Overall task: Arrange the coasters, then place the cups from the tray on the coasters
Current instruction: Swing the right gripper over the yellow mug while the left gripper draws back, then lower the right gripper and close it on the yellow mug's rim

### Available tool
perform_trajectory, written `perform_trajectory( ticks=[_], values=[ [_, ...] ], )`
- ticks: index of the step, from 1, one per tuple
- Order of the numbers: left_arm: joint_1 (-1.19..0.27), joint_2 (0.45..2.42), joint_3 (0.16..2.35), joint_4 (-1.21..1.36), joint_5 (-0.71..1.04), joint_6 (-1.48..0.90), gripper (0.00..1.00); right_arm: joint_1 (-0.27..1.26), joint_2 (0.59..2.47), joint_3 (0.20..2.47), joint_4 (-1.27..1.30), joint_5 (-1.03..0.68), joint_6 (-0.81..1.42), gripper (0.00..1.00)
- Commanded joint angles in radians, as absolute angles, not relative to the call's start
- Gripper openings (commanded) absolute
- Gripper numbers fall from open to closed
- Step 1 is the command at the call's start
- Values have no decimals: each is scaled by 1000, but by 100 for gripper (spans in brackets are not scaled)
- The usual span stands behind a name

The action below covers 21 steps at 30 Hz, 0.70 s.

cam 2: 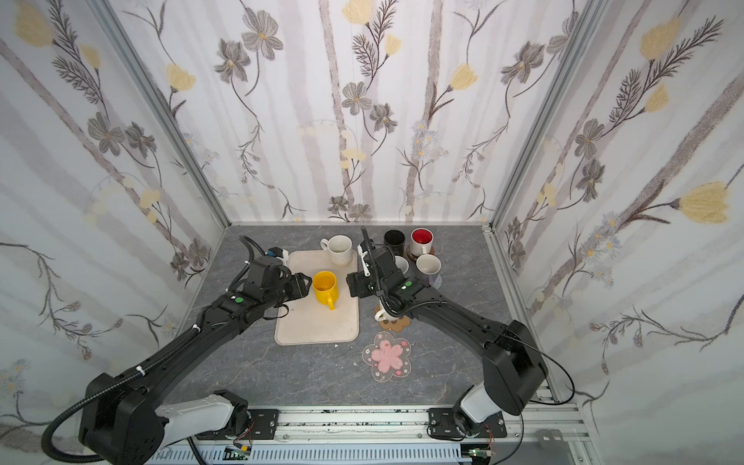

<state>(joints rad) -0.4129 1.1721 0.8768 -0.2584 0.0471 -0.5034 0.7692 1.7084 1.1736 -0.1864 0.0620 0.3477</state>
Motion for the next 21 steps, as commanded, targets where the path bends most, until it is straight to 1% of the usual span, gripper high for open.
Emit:
perform_trajectory(
  ticks=[1,6,10,15,21],
  values=[
    [-373,1115,857,-259,64,-492,57,805,1762,1206,-190,79,384,81],
    [-313,1082,813,-258,98,-497,58,878,1852,1248,-201,62,397,78],
    [-300,1083,795,-255,93,-483,59,904,1903,1285,-219,56,403,77],
    [-276,1082,791,-248,137,-474,62,917,1957,1324,-238,43,417,75],
    [-256,1054,768,-238,175,-474,63,917,2031,1383,-262,36,418,66]
  ],
)
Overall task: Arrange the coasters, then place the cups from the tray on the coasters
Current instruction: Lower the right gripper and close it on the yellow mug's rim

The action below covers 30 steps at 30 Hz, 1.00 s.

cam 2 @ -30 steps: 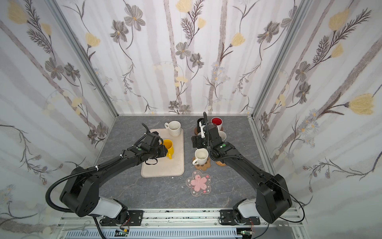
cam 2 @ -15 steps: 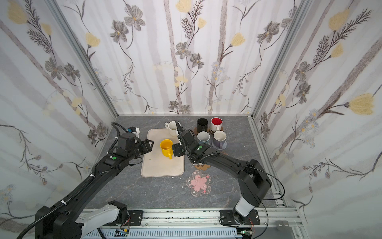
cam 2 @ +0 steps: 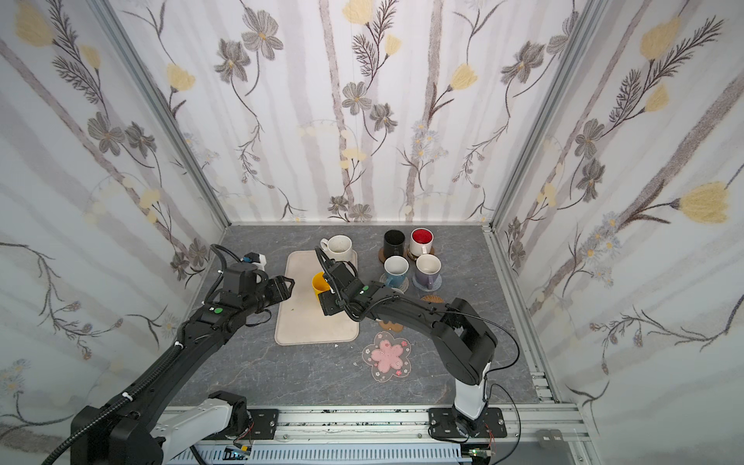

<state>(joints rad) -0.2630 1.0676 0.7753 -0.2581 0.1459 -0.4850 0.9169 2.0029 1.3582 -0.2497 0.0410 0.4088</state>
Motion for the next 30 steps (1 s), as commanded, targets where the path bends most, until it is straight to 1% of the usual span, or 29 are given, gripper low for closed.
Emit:
perform_trajectory(
  ticks=[1,7,15,23,27,30],
  values=[
    [-256,1049,765,-235,177,-475,62,917,2044,1396,-266,39,417,65],
    [-255,1033,753,-230,190,-478,62,911,2132,1480,-297,37,416,61],
    [-243,1032,752,-225,212,-476,63,887,2219,1571,-340,20,413,49],
    [-234,1029,747,-220,226,-478,62,873,2266,1624,-375,25,400,38],
    [-233,1026,747,-221,225,-476,63,870,2288,1656,-405,35,387,35],
    [-233,1020,744,-221,221,-476,62,868,2297,1673,-421,40,378,29]
  ],
)
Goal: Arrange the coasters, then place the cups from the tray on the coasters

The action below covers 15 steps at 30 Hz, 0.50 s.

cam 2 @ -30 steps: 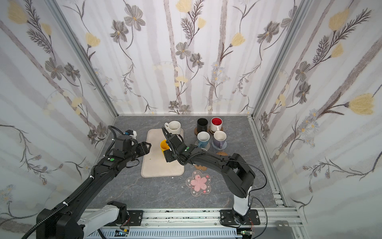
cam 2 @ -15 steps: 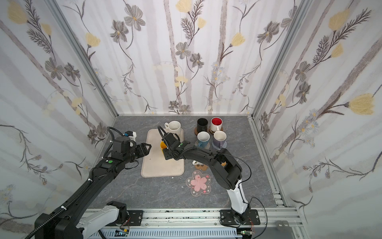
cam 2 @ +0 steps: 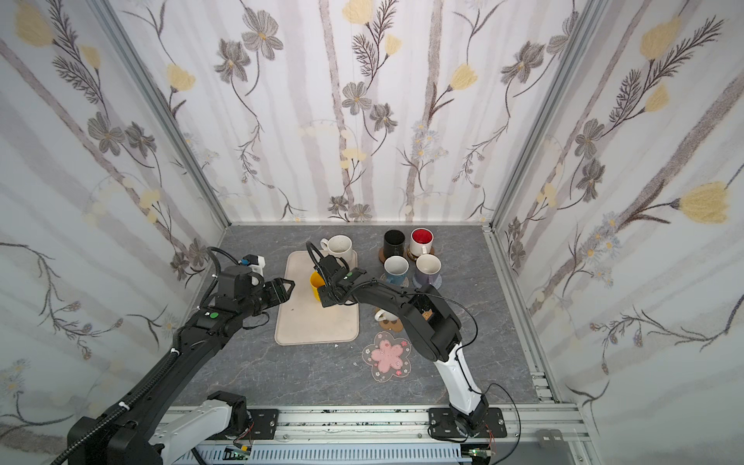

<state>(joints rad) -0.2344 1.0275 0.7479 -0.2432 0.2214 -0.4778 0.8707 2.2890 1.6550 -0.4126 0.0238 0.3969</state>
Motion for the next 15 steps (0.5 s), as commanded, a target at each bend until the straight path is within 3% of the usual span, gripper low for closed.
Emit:
perform_trajectory(
  ticks=[1,10,15],
  values=[
    [-233,1020,744,-221,219,-475,62,869,2299,1677,-426,42,375,27],
    [-233,1022,754,-221,213,-440,65,867,2275,1743,-473,70,336,10],
    [-241,1035,787,-222,208,-431,75,861,2210,1744,-477,90,315,0]
  ],
)
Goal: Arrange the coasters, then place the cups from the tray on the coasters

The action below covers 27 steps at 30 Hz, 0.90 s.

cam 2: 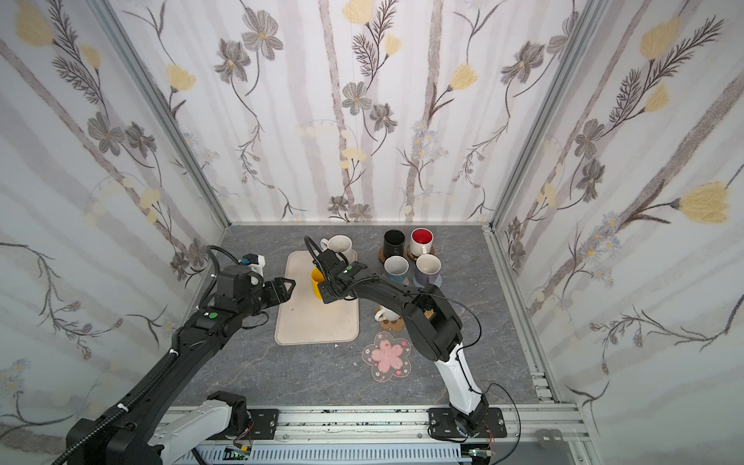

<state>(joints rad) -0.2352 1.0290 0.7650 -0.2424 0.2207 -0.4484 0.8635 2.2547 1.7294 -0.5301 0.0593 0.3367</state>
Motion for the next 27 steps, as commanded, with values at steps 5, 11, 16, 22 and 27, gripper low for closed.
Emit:
perform_trajectory(
  ticks=[5,11,16,22,27],
  values=[
    [-262,1056,825,-225,197,-430,77,850,2137,1715,-474,95,304,0],
    [-335,1114,901,-227,155,-421,79,829,2002,1601,-440,97,306,0],
    [-414,1192,977,-229,105,-420,88,780,1850,1455,-400,123,323,0],
    [-493,1299,1088,-228,58,-425,100,736,1654,1256,-369,167,351,0],
    [-559,1419,1194,-229,39,-421,100,668,1464,1082,-344,176,388,0]
  ],
)
